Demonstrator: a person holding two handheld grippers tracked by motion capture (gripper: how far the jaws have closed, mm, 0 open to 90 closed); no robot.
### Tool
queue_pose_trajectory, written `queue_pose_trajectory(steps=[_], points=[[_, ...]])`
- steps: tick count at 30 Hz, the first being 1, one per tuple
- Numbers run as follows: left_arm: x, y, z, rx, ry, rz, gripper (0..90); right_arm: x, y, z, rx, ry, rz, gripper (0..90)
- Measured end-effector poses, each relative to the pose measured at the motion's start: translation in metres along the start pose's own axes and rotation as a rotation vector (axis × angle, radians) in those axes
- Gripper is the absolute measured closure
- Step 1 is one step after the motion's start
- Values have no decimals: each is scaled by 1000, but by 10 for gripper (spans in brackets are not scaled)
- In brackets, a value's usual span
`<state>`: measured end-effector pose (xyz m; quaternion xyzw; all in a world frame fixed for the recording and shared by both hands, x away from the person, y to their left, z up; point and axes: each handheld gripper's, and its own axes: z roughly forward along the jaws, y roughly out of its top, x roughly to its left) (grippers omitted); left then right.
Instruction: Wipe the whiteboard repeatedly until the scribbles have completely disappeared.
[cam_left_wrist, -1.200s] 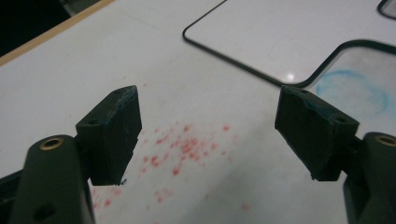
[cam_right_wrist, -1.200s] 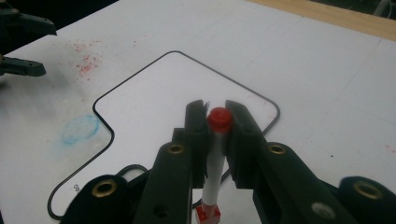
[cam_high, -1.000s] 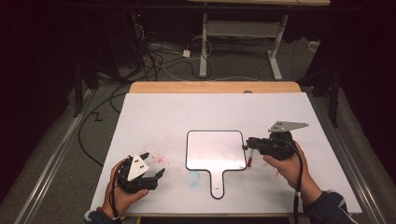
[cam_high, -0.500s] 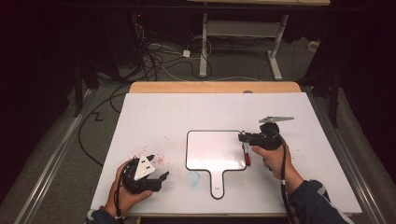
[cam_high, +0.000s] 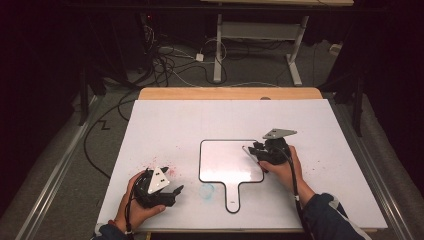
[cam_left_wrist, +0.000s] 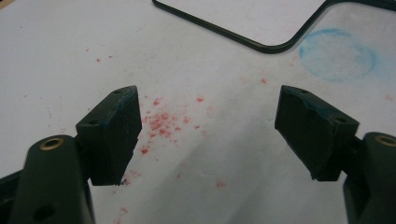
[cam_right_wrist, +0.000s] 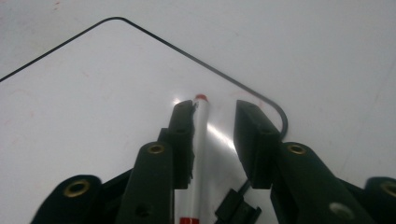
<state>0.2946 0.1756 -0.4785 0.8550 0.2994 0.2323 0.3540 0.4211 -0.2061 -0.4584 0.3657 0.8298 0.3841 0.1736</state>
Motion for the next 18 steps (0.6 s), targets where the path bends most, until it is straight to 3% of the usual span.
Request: queue_pose_trajectory(steps=[4,8,18], points=[[0,0,1,8,0,0,218,9,4,3,7,2,-96,636],[-1,0,2,19,-6,5,218,9,4,10,44,-33,-134,657],[-1,-1,4,31,-15,15,218,-14,-6,7,68,-76,-17,680]])
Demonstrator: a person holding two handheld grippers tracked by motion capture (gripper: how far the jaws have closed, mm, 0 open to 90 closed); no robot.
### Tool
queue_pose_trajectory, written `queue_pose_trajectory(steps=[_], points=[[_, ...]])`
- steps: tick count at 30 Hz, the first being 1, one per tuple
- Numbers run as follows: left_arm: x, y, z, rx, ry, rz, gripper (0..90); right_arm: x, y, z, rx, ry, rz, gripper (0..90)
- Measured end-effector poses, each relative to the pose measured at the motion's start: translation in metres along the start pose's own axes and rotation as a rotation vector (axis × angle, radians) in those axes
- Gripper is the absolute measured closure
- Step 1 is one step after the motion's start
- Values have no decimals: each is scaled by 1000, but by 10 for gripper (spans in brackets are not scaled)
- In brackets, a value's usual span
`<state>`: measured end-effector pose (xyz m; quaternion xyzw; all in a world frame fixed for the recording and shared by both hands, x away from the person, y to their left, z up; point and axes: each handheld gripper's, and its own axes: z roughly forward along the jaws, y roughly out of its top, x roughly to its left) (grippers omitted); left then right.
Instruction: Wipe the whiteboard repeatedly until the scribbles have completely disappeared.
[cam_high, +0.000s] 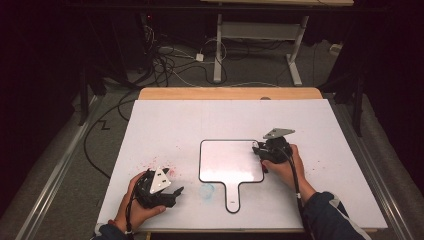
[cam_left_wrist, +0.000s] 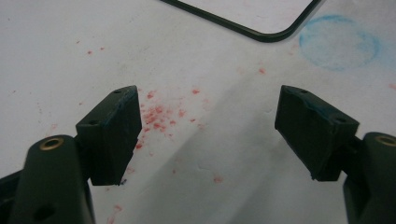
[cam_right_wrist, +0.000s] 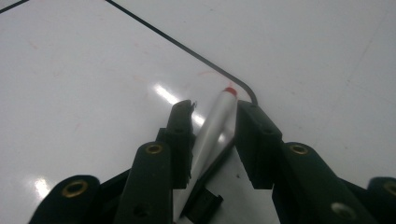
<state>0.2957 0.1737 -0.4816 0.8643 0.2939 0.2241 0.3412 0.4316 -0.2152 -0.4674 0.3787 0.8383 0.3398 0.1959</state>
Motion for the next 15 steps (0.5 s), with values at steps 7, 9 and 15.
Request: queue_pose_trajectory(steps=[7,9,15], points=[[-1,0,1,4,-5,4,218,-6,-5,-5,10,-10,19,681],[-1,0,1,6,-6,7,218,-7,-7,-6,12,-7,27,668],[0,0,1,7,-6,1,218,-7,-7,-7,12,-6,25,654]])
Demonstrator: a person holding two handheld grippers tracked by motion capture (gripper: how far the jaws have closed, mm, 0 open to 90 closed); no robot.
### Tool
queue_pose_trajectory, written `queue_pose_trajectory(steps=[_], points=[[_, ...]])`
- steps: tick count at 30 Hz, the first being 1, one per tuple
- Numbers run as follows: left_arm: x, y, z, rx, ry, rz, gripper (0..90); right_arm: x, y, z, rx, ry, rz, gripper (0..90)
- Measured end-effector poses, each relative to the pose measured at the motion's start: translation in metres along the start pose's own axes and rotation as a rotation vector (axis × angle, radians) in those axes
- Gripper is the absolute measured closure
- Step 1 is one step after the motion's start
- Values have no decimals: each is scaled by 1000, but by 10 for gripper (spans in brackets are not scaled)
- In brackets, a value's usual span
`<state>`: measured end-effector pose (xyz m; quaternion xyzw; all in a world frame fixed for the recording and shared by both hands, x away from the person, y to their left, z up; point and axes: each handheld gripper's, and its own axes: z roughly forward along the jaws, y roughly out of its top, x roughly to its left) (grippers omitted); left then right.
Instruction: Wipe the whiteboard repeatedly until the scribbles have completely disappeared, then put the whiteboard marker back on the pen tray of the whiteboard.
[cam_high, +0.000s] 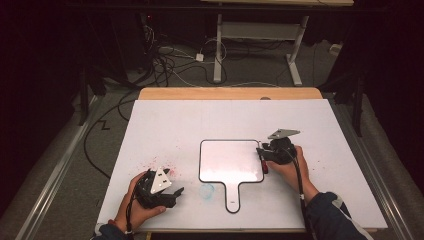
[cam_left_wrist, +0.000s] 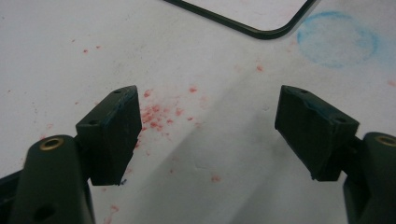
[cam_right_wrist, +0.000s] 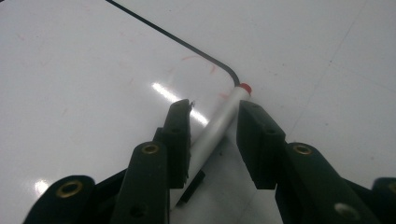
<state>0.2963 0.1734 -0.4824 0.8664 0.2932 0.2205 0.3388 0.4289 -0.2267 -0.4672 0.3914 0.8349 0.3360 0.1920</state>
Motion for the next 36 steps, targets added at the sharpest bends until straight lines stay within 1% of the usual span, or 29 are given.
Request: queue_pose_trajectory(steps=[3,4,6,8,10,12,14,16,19,20,22,23,25,27,28,30,32,35,36], points=[[1,0,0,-3,-1,-6,218,0,0,-1,-11,4,7,628],[2,0,1,-4,0,-8,218,0,1,-1,-21,12,2,622],[2,0,1,-6,1,-9,218,1,2,-3,-36,13,-3,610],[3,0,1,-10,12,-5,218,2,3,-4,-56,17,-16,597],[4,0,-1,-27,20,-11,218,3,4,-6,-63,3,-28,589],[5,0,-2,-37,29,-14,218,3,5,-8,-82,11,-33,572],[6,0,-3,-50,35,-9,218,4,6,-11,-88,8,-43,546],[6,1,-3,-47,46,-3,218,4,7,-15,-107,20,-57,522],[5,1,-3,-53,53,-3,218,5,10,-25,-151,33,-85,471],[5,0,-4,-51,48,-14,218,6,10,-29,-162,33,-95,460],[5,0,-4,-50,52,-15,218,7,12,-36,-188,31,-114,427],[6,0,-4,-54,55,-8,218,9,13,-41,-207,43,-126,424],[5,0,-4,-48,49,-15,218,11,15,-48,-224,31,-144,401],[5,0,-4,-49,48,-13,218,13,15,-57,-250,42,-162,388],[5,0,-3,-48,49,-13,218,14,15,-61,-258,32,-171,375],[5,0,-3,-47,50,-15,218,15,13,-68,-274,27,-178,364],[5,-1,-3,-47,48,-18,218,16,10,-76,-283,3,-185,347],[5,0,-3,-48,52,-18,218,15,4,-88,-312,6,-181,327],[6,0,-3,-55,57,-10,218,15,2,-91,-318,7,-185,318]])
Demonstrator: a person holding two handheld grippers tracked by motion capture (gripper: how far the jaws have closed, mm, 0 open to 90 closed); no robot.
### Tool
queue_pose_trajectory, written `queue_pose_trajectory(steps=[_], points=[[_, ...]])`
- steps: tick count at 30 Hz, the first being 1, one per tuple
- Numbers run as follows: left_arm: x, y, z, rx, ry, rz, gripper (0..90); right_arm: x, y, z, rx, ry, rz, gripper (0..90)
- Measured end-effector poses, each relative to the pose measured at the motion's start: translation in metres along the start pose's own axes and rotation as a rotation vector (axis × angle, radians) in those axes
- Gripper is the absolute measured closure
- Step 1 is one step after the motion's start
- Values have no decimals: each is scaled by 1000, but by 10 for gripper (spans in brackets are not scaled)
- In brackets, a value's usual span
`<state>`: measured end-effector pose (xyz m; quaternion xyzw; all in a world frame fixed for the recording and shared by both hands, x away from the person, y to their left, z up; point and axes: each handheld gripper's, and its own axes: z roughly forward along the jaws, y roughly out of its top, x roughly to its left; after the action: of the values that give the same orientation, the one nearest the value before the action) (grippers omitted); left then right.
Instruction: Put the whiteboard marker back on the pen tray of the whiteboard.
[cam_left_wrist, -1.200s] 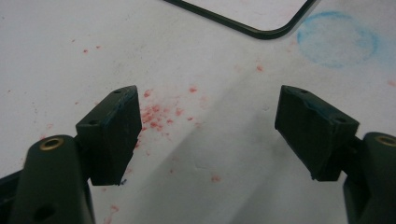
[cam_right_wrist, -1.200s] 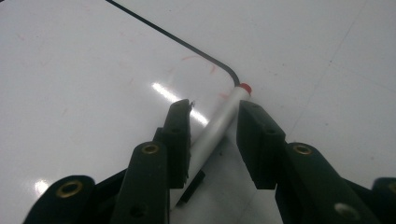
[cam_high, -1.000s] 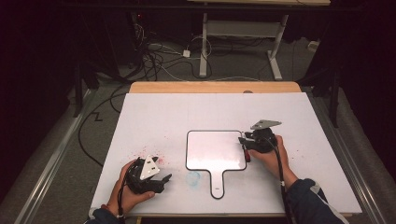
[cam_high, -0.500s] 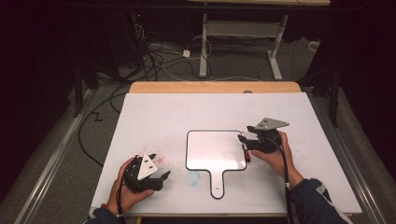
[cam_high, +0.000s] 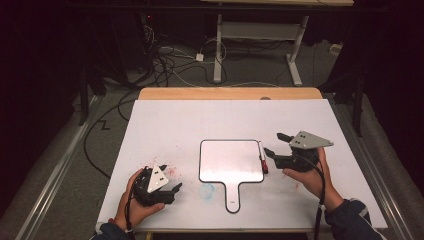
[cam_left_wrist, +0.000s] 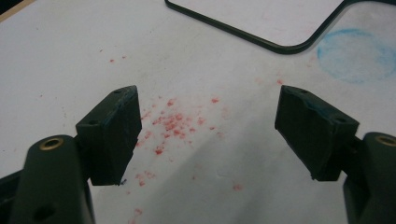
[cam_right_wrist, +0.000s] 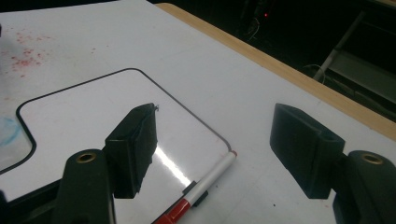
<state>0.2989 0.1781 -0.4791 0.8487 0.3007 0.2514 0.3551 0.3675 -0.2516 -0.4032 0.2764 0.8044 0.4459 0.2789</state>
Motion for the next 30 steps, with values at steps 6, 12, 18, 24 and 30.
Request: queue_pose_trajectory(steps=[6,12,18,24,30], points=[[-1,1,2,6,2,-5,214,3,-14,-21,-15,-24,-29,283],[0,1,2,11,15,-5,211,4,-42,-41,-34,-53,-13,260],[-4,4,0,6,25,14,208,6,-76,-49,-8,-90,14,258],[-6,2,-2,8,22,28,208,11,-87,-46,42,-87,10,260],[-6,1,-2,8,18,33,207,15,-82,-47,18,-85,-2,262]])
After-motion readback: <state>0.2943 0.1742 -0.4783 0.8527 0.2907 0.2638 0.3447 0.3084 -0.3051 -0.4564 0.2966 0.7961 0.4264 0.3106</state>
